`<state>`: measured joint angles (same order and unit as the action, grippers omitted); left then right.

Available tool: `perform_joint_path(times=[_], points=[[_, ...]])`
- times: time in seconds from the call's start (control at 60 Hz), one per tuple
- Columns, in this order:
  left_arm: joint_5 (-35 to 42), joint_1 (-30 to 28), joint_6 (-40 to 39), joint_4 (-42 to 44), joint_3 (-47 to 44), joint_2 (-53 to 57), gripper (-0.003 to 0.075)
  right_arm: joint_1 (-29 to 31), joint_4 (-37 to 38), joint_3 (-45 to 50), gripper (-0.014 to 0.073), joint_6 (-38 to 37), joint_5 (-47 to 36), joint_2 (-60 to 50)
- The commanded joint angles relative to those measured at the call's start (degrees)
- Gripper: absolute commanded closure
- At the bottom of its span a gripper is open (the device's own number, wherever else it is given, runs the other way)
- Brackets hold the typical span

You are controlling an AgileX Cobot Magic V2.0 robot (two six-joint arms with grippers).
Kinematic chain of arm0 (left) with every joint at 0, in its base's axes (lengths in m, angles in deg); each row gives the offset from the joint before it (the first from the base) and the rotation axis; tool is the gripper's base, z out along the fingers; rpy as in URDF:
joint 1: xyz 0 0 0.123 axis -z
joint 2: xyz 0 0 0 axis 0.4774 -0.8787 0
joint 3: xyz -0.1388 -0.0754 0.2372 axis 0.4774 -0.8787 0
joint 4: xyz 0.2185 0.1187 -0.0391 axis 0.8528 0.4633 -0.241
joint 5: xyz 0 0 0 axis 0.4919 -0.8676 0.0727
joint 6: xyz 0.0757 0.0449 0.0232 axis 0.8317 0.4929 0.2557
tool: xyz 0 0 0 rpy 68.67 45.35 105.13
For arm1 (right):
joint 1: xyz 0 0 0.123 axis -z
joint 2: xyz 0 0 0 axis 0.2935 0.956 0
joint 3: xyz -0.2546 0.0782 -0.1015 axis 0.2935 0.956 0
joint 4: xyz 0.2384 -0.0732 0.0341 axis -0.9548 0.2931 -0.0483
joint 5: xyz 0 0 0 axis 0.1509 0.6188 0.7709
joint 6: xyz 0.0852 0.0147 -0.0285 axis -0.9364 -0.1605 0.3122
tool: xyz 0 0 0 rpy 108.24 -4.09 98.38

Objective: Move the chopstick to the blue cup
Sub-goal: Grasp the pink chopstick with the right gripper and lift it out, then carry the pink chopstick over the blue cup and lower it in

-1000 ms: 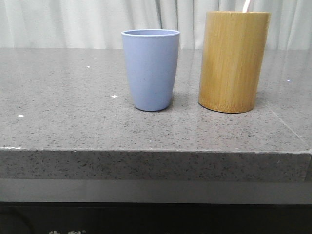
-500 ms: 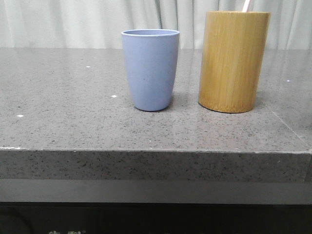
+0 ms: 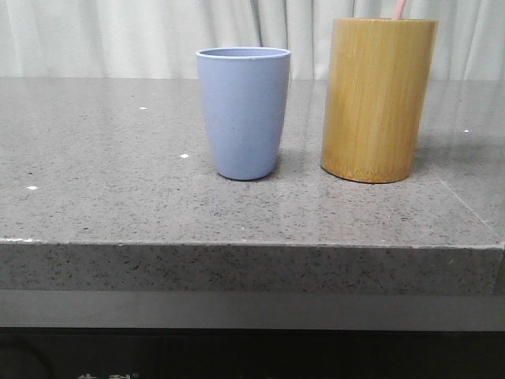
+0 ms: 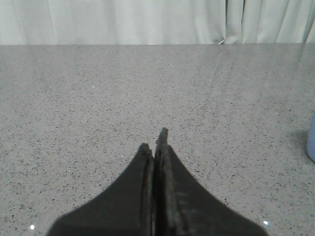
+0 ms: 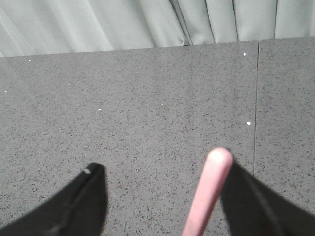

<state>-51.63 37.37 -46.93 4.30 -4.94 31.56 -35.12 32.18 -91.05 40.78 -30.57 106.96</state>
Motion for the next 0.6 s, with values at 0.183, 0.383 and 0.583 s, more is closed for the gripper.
perform_joint_path(times=[0.183, 0.383, 0.583], points=[[4.83, -0.05, -0.60, -0.67, 1.52, -0.54, 0.0739, -0.05, -0.36, -2.35, 0.0559, 0.26, -4.07, -1.75], [4.83, -0.05, -0.60, -0.67, 1.52, -0.54, 0.0739, -0.05, -0.31, -2.35, 0.0635, 0.45, -5.29, -2.14], [4.83, -0.05, -0.60, -0.67, 1.52, -0.54, 0.0739, -0.11, 0.73, -2.35, 0.0635, 0.45, -10.00, -6.32]])
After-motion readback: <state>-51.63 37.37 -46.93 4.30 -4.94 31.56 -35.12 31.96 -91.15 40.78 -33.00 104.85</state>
